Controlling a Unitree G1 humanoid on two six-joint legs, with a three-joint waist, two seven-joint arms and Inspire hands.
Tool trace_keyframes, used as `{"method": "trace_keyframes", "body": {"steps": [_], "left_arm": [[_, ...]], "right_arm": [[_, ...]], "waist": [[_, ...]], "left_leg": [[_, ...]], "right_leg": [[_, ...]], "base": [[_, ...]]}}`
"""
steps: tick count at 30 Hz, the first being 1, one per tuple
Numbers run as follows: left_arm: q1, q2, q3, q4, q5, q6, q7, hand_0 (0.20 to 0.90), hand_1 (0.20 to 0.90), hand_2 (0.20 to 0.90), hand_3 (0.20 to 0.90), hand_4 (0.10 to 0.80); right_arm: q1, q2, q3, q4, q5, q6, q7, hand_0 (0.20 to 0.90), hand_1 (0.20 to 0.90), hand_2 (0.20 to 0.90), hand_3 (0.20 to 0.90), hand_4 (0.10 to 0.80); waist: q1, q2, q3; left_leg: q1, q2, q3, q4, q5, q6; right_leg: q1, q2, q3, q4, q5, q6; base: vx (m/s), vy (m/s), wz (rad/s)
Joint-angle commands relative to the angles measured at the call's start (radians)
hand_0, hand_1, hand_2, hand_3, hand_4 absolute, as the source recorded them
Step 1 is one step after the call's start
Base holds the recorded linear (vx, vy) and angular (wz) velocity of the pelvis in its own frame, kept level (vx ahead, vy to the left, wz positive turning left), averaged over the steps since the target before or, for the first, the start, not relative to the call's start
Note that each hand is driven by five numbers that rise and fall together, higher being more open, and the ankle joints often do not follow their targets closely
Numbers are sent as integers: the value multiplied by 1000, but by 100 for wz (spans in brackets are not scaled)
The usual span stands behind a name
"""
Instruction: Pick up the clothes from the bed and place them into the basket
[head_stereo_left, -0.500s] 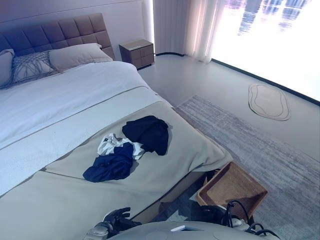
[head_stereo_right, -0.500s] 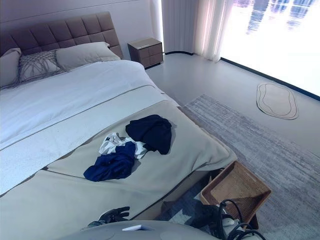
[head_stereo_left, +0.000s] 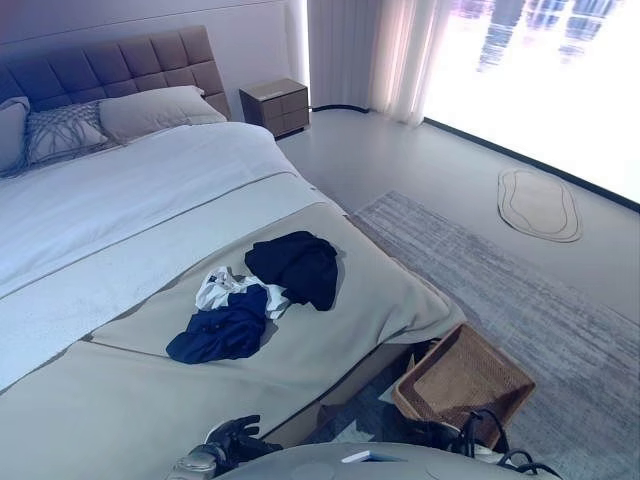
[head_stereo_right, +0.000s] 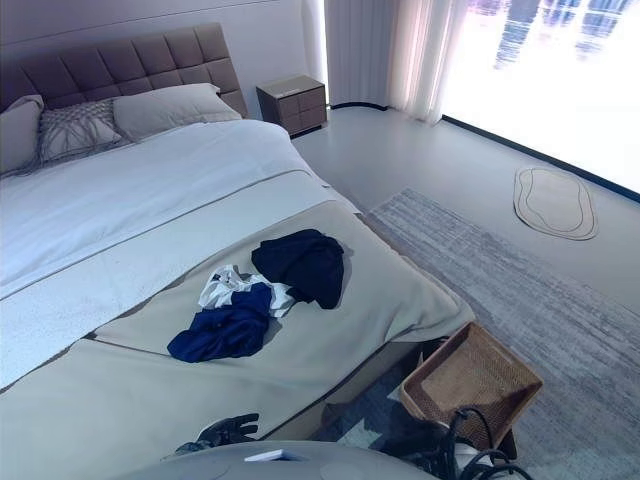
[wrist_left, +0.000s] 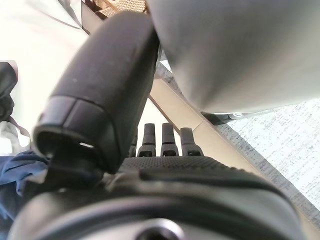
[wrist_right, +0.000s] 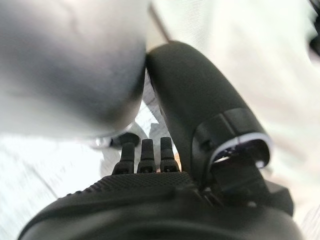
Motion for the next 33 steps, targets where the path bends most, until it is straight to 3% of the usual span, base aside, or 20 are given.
{"method": "trace_keyframes", "body": {"steps": [1,4,6,9,10,11,13,15,19,25,28,33], "left_arm": [[-60,-11,10,47,15,-23,0,900,900,900,900,800],[-44,-17,2,48,2,-33,8,900,900,900,900,800],[-24,-30,-6,45,-4,-47,24,900,900,900,900,800],[-13,-35,-31,35,-19,-61,33,900,900,900,900,800],[-12,-30,-36,26,-30,-58,33,900,900,900,900,800],[-8,-22,-43,8,-41,-47,33,900,900,900,900,800],[0,-13,-59,-22,-57,-30,46,900,900,900,900,800],[11,-7,-62,-42,-66,-26,58,900,900,900,900,800],[19,31,-43,-63,-54,-3,50,900,900,900,900,800],[-22,71,-61,-112,-86,14,38,900,900,900,900,800],[-63,91,-68,-120,-110,7,43,900,900,900,900,800],[-136,140,-68,-139,-153,-1,46,900,900,900,900,800]], "right_arm": [[-54,29,-62,-6,260,-18,62,900,900,900,900,800],[-76,45,-142,-106,594,64,103,900,900,900,900,800],[-81,73,-131,-206,614,30,175,900,900,900,900,800],[-103,93,-40,-340,453,-69,240,900,900,900,900,800],[-116,78,5,-383,316,-171,216,900,900,900,900,800],[-131,53,59,-452,160,-279,115,900,900,900,900,800],[-215,-20,153,-606,-110,-324,-117,900,900,900,900,800],[-338,-104,225,-720,-327,-270,-224,900,900,900,900,800],[-610,-226,325,-771,-488,-150,-218,900,900,900,900,800],[-829,-247,448,-728,-707,-93,-239,900,900,900,900,800],[-915,-237,481,-663,-789,-114,-280,900,900,900,900,800],[-1104,-216,571,-491,-808,-78,-314,900,900,900,900,800]], "waist": [[18,-44,35],[21,-45,34],[26,-44,36],[46,-47,45],[56,-51,49],[66,-57,55],[85,-69,68],[104,-79,82],[148,-92,113],[208,-92,176],[236,-101,214],[317,-135,260]], "left_leg": [[9,-63,6,7,-34,38],[10,-63,3,7,-36,38],[7,-63,2,7,-35,38],[-9,-68,-10,7,-26,40],[-14,-72,-17,7,-24,41],[-20,-77,-30,10,-23,43],[-30,-84,-45,17,-24,45],[-43,-88,-57,21,-23,46],[-64,-95,-83,28,-16,47],[-154,-105,-144,98,-12,66],[-196,-109,-168,100,1,72],[-273,-111,-222,76,29,67]], "right_leg": [[48,-18,-4,43,-38,11],[50,-17,-3,45,-40,9],[50,-17,-3,44,-40,7],[36,-24,-15,47,-37,5],[32,-26,-20,47,-36,5],[29,-27,-22,47,-36,5],[25,-32,-24,46,-33,6],[15,-37,-26,49,-28,6],[-9,-58,-43,83,-26,15],[-80,-105,-53,188,-37,39],[-106,-118,-60,210,-17,50],[-116,-130,-111,188,1,67]], "base": [[62,17,1],[65,29,-3],[34,56,0],[-7,74,5],[7,63,16],[11,53,20],[-10,47,28],[-35,45,29],[-24,80,26],[-54,125,19],[-186,-5,34],[-114,-40,46]]}}
